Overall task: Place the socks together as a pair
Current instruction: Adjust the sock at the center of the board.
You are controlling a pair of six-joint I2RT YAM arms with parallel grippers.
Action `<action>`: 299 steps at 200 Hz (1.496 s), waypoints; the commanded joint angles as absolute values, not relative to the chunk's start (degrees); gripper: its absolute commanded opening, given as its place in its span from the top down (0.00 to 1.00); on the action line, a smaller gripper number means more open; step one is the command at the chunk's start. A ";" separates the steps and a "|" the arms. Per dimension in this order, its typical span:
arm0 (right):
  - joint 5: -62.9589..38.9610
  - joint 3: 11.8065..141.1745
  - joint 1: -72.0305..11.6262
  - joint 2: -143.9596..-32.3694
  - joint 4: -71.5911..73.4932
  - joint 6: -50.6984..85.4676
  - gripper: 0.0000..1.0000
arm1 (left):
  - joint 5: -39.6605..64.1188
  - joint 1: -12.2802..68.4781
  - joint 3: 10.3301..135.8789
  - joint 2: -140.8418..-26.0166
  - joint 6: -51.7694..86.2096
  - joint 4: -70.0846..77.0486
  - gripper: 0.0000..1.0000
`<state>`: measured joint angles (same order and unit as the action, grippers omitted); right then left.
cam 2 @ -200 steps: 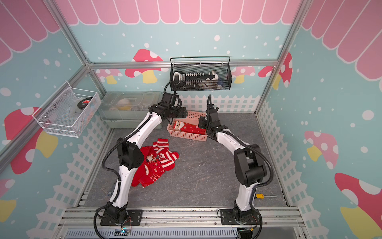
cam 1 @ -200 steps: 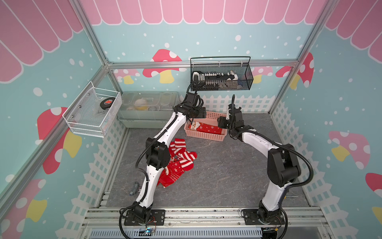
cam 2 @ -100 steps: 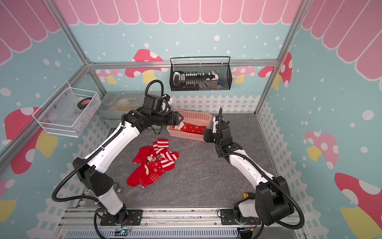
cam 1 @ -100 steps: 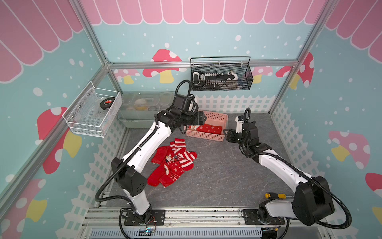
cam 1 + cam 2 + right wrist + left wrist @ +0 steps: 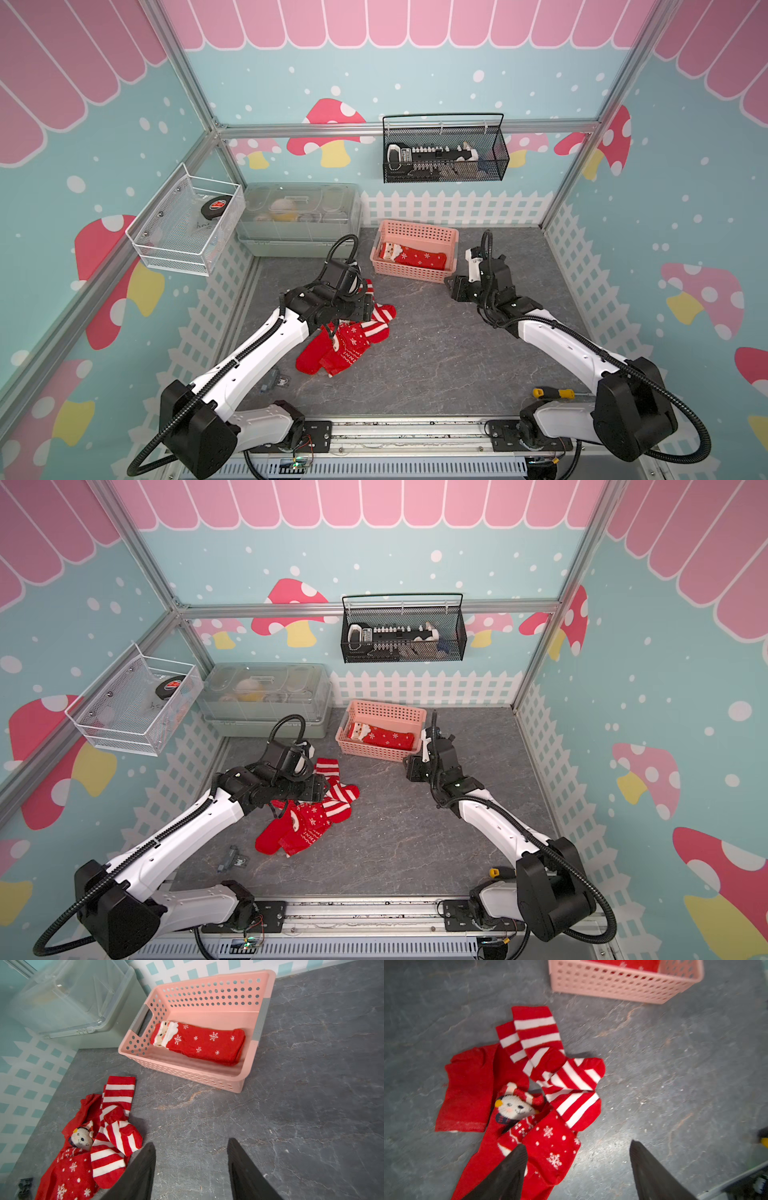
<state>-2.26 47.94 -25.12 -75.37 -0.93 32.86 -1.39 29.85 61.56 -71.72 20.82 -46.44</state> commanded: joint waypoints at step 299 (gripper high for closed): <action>6.14 55.71 -49.39 -106.90 21.87 38.63 0.44 | -15.50 26.63 59.09 -69.34 23.02 -49.98 0.22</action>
